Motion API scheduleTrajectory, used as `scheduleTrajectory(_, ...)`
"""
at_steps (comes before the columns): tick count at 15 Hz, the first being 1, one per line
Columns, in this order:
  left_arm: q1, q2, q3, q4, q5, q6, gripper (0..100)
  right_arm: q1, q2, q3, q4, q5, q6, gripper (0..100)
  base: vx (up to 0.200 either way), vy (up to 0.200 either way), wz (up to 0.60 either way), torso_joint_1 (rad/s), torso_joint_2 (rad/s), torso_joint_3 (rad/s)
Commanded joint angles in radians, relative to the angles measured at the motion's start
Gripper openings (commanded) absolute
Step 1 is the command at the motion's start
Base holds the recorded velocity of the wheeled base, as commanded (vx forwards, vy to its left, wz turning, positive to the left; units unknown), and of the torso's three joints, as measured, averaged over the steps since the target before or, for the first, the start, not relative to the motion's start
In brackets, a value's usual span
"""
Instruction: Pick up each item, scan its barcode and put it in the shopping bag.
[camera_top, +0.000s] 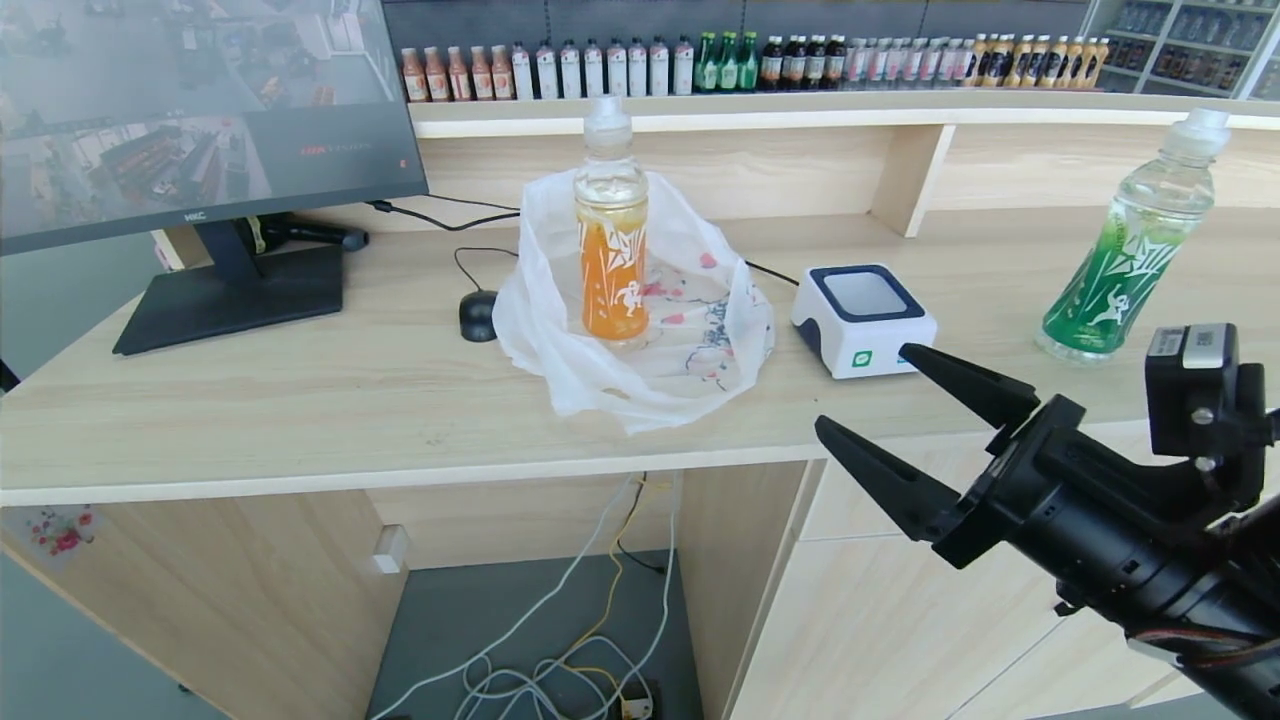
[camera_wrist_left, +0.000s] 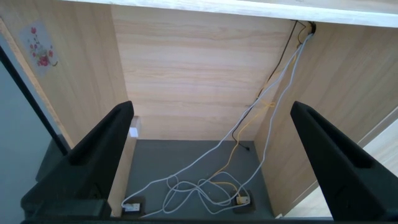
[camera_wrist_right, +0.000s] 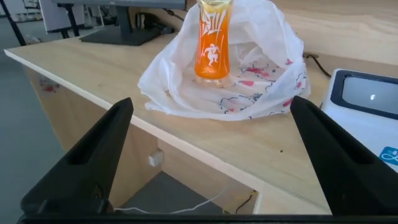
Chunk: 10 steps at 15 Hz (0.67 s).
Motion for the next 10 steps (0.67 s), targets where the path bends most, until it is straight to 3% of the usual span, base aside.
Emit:
scheduleTrajectory(1, 0.000, 0.001, 0.000, 0.001, 0.000, -0.001, 100, -0.018, -0.003, 0.057, -0.003, -0.002, -0.006, 100, 0.000, -0.200, 0.00, -0.007, 0.00, 0.002)
scheduleTrajectory(10, 0.000, 0.001, 0.000, 0.001, 0.000, -0.008, 100, -0.096, -0.063, 0.094, -0.003, -0.002, -0.046, 100, 0.000, -0.200, 0.00, 0.004, 0.00, 0.001)
